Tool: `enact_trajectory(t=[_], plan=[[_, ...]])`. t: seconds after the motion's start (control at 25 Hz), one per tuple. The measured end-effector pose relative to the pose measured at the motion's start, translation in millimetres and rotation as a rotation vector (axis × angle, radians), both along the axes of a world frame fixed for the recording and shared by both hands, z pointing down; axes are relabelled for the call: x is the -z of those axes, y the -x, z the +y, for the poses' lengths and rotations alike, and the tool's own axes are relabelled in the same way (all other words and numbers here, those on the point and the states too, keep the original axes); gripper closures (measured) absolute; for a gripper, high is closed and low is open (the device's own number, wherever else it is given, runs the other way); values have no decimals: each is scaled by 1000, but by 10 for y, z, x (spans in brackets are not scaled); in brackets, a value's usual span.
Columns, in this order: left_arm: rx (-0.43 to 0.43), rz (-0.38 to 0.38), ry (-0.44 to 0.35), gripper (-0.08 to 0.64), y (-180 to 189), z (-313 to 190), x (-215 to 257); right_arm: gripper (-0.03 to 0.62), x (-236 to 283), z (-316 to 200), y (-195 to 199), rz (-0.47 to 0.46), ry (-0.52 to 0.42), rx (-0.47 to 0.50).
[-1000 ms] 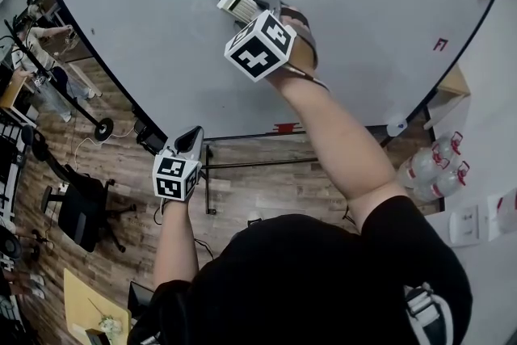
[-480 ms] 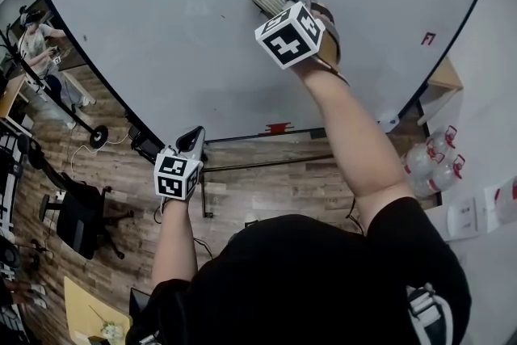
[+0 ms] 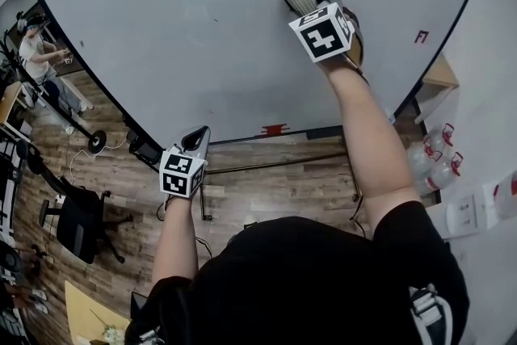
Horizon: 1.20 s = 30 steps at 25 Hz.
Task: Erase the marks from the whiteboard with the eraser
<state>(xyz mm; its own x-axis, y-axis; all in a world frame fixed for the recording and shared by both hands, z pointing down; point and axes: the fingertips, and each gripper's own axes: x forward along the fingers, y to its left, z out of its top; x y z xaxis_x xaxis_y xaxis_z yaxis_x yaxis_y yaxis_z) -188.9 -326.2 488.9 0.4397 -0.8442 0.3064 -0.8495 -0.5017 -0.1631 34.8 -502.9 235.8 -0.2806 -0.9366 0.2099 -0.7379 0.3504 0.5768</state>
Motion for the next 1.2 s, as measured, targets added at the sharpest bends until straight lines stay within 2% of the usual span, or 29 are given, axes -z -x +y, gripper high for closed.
enact_trajectory(t=[0.44,0.84,1.2], plan=[[-19,-9,11,548,-64,-14,-38,345,-125,-87,-481,-85,37,-56],[-17,-6,-2,548,-79,-5,7,345,-155,-81,-545,-85,28,-65],[-15,-20,2,548,-92,-9,12,345,-284,32,-627,-114,-19,-24]])
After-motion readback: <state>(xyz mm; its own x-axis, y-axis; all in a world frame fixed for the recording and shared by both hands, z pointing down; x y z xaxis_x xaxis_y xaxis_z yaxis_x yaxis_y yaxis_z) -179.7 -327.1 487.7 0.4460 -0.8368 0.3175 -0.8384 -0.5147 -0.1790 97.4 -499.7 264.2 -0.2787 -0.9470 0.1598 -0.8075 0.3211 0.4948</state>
